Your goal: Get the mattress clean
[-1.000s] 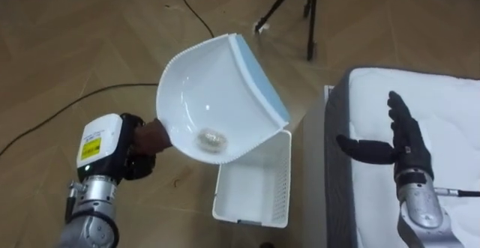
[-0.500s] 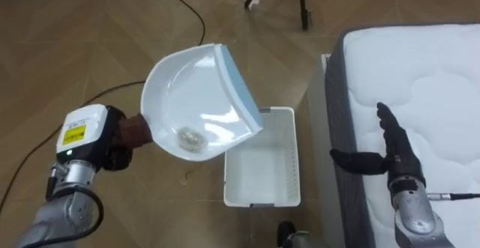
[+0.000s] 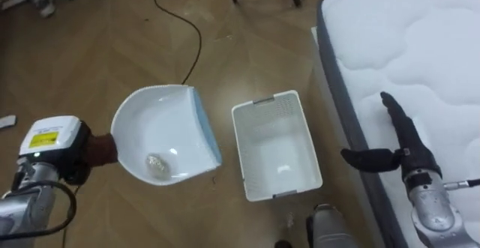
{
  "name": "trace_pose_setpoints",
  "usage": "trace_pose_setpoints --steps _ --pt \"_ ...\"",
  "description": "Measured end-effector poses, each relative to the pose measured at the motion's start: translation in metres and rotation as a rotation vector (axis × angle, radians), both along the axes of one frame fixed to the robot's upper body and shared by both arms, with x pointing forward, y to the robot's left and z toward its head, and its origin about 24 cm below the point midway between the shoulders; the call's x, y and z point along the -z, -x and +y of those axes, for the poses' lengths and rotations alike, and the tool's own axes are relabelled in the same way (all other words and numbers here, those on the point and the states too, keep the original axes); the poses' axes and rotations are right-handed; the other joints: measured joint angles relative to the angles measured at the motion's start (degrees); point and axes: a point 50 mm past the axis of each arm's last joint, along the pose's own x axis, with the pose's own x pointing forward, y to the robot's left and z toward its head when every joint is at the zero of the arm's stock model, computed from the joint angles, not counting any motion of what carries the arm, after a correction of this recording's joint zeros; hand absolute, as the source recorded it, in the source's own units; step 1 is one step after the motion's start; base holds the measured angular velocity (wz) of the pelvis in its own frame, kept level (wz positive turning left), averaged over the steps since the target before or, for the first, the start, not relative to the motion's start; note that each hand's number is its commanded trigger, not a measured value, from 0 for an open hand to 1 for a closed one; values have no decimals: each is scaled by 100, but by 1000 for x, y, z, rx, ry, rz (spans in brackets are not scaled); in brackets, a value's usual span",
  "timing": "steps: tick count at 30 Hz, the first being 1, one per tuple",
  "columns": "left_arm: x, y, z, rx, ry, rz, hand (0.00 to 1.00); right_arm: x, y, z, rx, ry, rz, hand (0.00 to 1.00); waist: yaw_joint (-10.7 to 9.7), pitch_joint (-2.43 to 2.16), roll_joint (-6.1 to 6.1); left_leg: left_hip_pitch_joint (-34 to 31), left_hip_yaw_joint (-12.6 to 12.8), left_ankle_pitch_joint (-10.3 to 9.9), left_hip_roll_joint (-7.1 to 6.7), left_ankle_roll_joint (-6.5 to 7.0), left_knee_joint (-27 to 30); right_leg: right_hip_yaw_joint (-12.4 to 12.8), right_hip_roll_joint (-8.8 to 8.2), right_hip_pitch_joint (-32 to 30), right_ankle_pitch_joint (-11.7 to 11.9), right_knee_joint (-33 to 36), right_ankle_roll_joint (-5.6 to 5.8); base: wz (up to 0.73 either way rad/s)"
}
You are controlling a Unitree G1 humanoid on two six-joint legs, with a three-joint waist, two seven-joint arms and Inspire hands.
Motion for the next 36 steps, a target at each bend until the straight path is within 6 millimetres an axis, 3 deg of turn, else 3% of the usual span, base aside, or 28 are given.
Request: trace_pose_setpoints --steps 5,8,15,22,32,36 --pt "-11 0 16 6 -97 26 100 -8 -6 6 -49 9 -36 0 -172 9 194 54 240 -3 -10 -2 -129 202 27 -142 -90 141 -6 -16" --pt "-13 2 21 0 -140 39 100 -10 -8 9 -63 8 -43 0 -275 11 200 147 370 -11 -29 -16 -208 324 38 -169 -175 243 -7 -11" --pt "-13 -7 14 55 -206 90 100 -14 -11 10 -61 -10 -62 0 -484 61 264 220 500 -56 -72 -46 -250 466 36 -228 -340 450 8 1" --pt "-30 -28 8 73 -214 36 100 -24 -14 8 -82 6 -96 0 -469 108 372 150 594 -92 -69 -68 -200 526 48 -361 -379 552 -23 -4" --pt "-31 -30 8 71 -223 70 100 -24 -15 8 -85 8 -96 0 -438 114 361 218 674 -106 -67 -86 -205 562 47 -361 -403 622 -56 -3" --pt "-31 -30 8 69 -217 70 100 -22 -14 6 -69 -24 -97 0 -437 130 295 244 668 -106 -53 -86 -180 549 48 -308 -402 606 -55 0"
